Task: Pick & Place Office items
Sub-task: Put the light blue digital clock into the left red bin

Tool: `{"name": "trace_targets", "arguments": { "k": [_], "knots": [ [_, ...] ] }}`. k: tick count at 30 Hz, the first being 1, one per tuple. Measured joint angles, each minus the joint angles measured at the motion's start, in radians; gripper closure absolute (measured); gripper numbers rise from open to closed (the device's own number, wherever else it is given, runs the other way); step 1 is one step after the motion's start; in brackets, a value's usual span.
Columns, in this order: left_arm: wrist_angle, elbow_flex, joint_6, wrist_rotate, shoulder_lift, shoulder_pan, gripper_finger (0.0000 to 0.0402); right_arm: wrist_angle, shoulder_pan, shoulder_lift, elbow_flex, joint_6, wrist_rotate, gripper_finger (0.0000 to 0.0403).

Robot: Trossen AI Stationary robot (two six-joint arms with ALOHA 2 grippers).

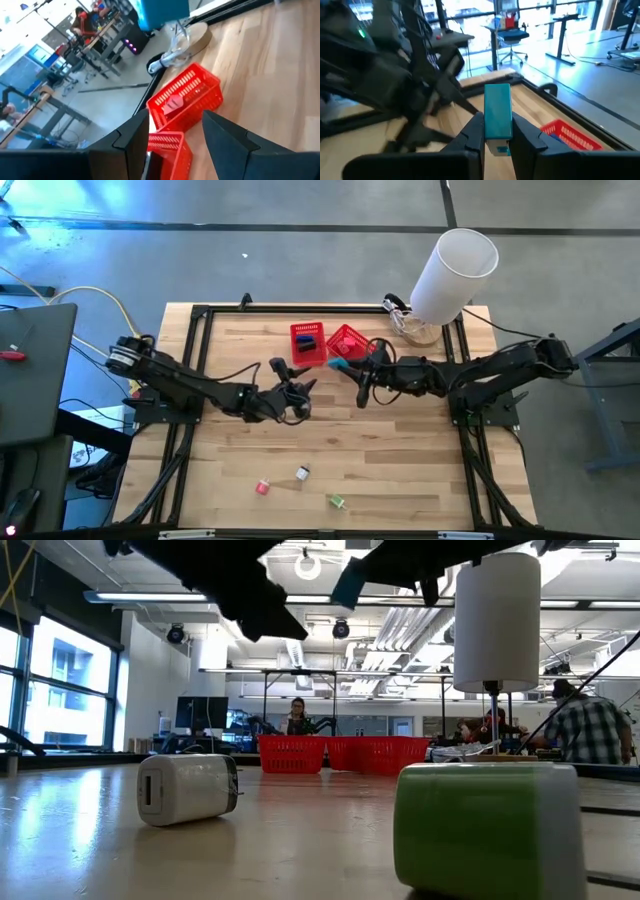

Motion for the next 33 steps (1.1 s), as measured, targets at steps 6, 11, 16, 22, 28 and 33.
{"name": "trace_targets", "arguments": {
  "k": [6, 11, 16, 22, 28, 33],
  "knots": [
    [-0.026, 0.0, -0.001, 0.025, 0.007, 0.032, 0.0219, 0.022, 0.001, 0.015, 0.0, 0.002, -0.006, 0.0356],
    [-0.029, 0.0, -0.003, 0.044, 0.007, 0.04, 0.0176, 0.022, 0.0, 0.031, -0.001, 0.003, -0.01, 0.0356],
    [-0.007, 0.0, -0.051, 0.055, 0.007, 0.039, 0.0133, 0.034, 0.0, 0.028, 0.0, 0.003, -0.01, 0.0356],
    [-0.007, 0.0, -0.12, 0.117, 0.007, 0.049, 0.0123, 0.056, 0.0, 0.03, 0.0, 0.003, -0.01, 0.0356],
    [0.055, 0.0, -0.125, 0.149, 0.007, 0.072, 0.0123, 0.098, -0.004, 0.072, 0.0, 0.022, -0.01, 0.0356],
    [0.117, 0.0, -0.077, 0.134, 0.007, 0.073, 0.0124, 0.121, -0.009, 0.101, 0.0, 0.028, -0.011, 0.0356]
  ]
}}
